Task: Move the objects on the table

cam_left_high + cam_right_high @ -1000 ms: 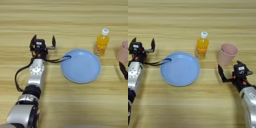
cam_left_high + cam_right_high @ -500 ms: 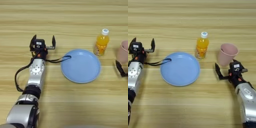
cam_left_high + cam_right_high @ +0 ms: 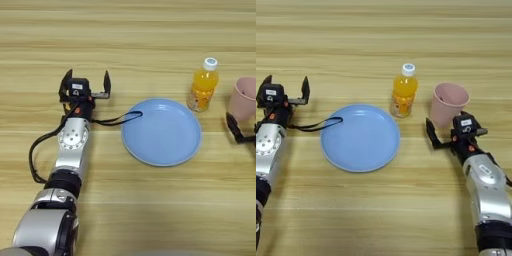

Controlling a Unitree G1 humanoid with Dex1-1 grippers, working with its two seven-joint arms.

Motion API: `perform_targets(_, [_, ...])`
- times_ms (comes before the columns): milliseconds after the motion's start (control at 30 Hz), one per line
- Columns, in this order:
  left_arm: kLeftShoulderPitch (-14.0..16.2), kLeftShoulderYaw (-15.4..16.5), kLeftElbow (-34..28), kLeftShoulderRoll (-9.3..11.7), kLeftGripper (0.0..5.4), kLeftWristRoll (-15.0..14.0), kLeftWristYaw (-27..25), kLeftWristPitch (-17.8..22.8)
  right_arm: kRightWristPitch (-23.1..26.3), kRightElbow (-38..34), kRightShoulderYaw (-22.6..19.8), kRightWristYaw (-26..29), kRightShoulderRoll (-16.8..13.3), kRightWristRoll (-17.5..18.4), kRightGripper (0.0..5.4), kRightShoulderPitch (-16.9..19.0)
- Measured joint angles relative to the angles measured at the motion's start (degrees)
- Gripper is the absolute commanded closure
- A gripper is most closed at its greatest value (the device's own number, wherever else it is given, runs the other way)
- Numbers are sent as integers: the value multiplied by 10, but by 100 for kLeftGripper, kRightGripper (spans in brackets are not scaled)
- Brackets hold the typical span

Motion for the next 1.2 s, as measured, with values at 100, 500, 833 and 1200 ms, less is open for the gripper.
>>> perform_targets(100, [0,0,0,0,0,0,-1,0,-10,22,-1,-1,0,0,3,-13])
perform_targets(500, [0,3,0,5,0,0,-5,-1,-62,123,4,-14,4,-12,3,-80])
perform_targets(833, [1,4,-2,6,0,0,-5,-1,-103,226,9,-26,9,-23,3,-150])
perform_targets(1200, [2,4,-4,6,0,0,-4,-1,-136,262,8,-26,11,-22,109,-164])
